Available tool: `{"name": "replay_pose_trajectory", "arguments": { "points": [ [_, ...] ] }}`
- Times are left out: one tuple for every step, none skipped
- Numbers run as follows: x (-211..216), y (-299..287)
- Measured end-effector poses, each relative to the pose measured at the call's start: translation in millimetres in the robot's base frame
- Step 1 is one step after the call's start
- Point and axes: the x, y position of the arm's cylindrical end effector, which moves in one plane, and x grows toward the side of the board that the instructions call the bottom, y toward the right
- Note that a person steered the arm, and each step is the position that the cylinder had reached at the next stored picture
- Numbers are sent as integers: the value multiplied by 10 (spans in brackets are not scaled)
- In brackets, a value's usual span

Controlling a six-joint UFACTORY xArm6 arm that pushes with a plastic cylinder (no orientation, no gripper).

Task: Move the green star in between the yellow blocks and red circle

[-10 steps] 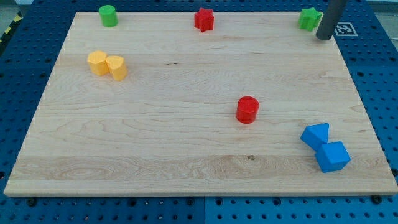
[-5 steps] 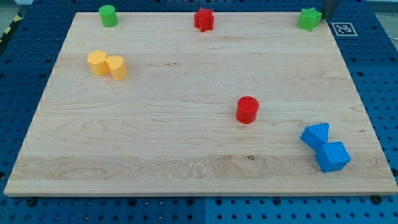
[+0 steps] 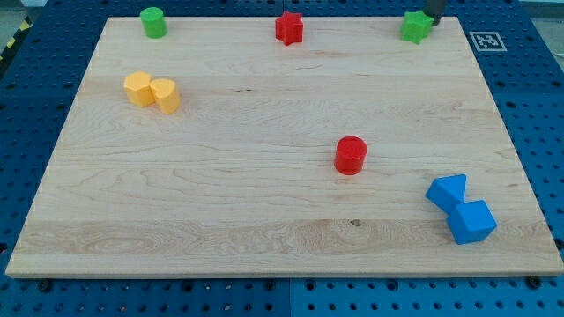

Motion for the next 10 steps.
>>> {"name": "replay_pose_trajectory", "arguments": {
  "points": [
    [267,-134],
    [325,-255],
    [111,-321],
    [99,-543],
    [354,-679],
    [629,-685],
    [807,-717],
    [898,-829],
    [1161,-944],
    [1401,-1086]
  ]
}}
